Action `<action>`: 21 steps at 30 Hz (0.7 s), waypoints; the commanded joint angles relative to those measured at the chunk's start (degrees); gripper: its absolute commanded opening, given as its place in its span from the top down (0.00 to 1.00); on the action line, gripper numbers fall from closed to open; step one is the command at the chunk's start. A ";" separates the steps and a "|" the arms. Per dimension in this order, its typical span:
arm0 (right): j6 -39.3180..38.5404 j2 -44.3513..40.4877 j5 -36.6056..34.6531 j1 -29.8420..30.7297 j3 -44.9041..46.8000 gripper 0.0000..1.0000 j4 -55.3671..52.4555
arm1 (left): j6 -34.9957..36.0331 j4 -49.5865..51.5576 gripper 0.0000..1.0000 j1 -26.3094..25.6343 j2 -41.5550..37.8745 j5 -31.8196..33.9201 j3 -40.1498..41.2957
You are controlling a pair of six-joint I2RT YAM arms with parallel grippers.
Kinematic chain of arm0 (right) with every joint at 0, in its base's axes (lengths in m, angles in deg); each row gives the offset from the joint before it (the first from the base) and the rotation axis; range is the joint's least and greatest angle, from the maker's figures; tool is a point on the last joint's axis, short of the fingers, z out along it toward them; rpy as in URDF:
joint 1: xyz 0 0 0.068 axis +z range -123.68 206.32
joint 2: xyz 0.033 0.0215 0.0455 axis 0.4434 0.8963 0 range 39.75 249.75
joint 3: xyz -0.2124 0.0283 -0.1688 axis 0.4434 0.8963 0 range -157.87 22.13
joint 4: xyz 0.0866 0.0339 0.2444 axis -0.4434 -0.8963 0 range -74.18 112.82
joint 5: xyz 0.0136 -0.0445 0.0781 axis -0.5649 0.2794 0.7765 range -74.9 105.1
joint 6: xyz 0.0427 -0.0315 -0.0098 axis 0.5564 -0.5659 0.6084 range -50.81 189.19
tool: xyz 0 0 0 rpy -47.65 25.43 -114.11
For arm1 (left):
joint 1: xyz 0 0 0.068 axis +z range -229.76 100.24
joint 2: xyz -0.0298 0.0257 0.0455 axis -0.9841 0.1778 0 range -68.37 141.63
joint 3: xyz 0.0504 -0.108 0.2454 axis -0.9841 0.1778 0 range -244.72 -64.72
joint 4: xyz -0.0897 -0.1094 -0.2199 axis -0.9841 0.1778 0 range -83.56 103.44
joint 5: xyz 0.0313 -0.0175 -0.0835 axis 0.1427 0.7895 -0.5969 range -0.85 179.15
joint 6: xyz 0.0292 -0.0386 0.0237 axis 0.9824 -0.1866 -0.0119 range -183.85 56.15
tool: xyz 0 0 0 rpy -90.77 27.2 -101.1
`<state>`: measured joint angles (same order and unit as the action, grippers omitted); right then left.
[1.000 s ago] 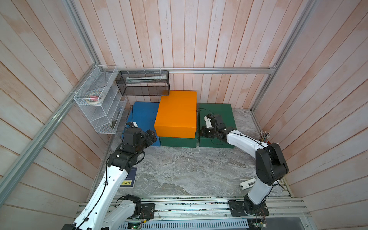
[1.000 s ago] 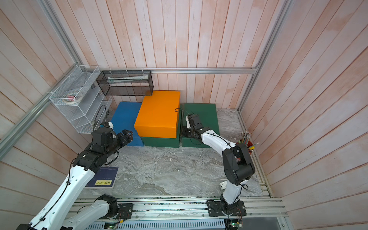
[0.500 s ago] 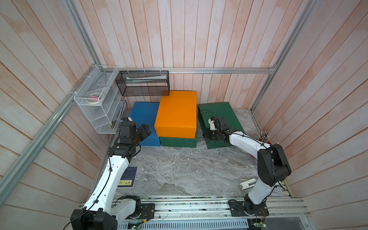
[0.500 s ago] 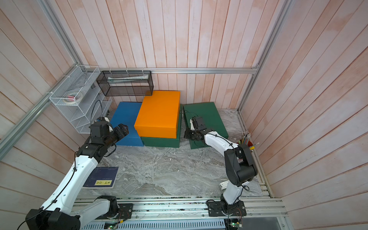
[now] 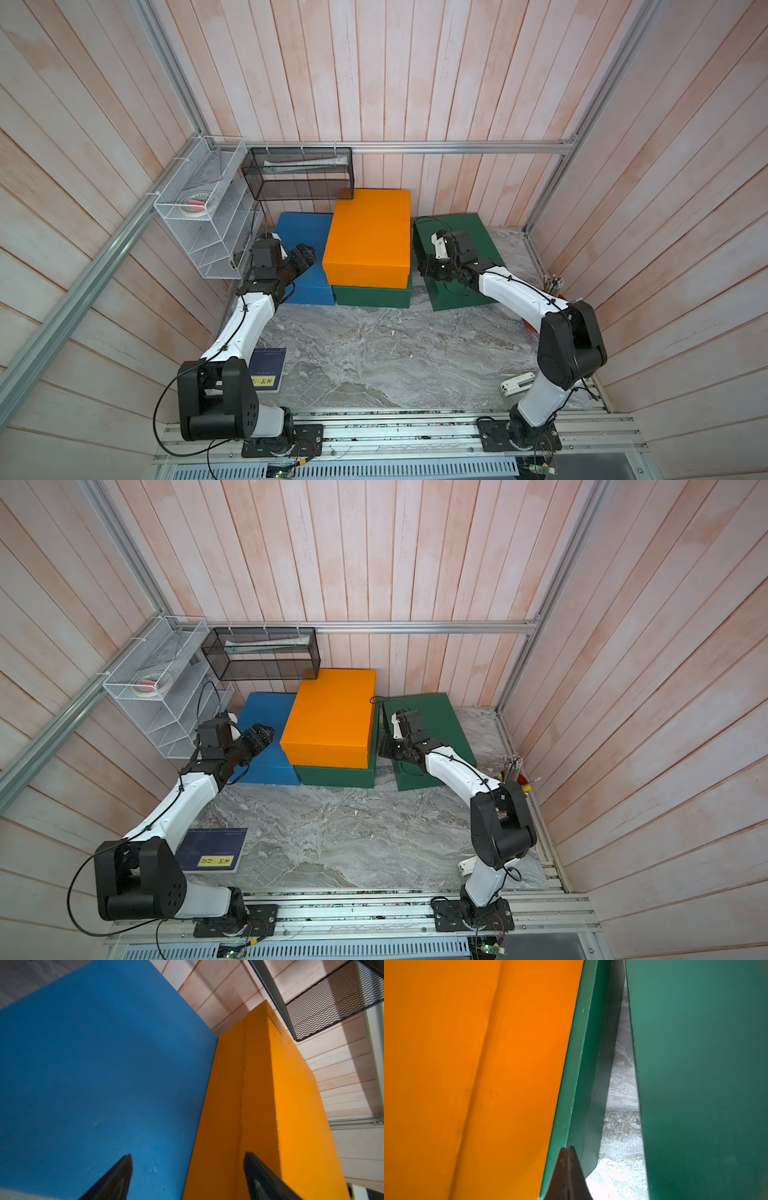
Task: Stack the shoeboxes
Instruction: Adjust the shoebox.
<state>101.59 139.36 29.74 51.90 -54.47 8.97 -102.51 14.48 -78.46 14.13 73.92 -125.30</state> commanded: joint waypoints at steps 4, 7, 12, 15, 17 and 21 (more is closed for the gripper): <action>0.03 3.87 -0.78 0.17 -2.94 1.00 -1.89 | -2.18 -7.53 0.13 -3.98 3.27 -6.36 -1.72; 0.20 4.28 -0.81 0.17 -2.77 1.00 -1.55 | -2.99 -8.21 0.13 -4.90 4.92 -7.11 -1.17; -0.02 4.60 -0.93 -0.01 -3.22 1.00 -1.75 | -4.06 -9.37 0.14 -5.63 6.26 -7.20 0.33; 0.02 4.86 0.10 0.04 -2.99 1.00 -1.19 | -4.21 -9.43 0.14 -5.96 6.04 -6.76 1.14; 0.42 4.91 0.86 0.09 -2.39 1.00 -0.71 | -4.82 -10.00 0.14 -6.02 6.08 -6.84 1.74; 1.21 4.20 1.60 0.26 -0.35 1.00 0.32 | -5.38 -9.06 0.16 -6.07 5.51 -5.77 2.51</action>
<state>102.07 143.17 29.48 51.62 -56.31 8.34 -107.75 5.03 -83.33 19.61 68.74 -124.27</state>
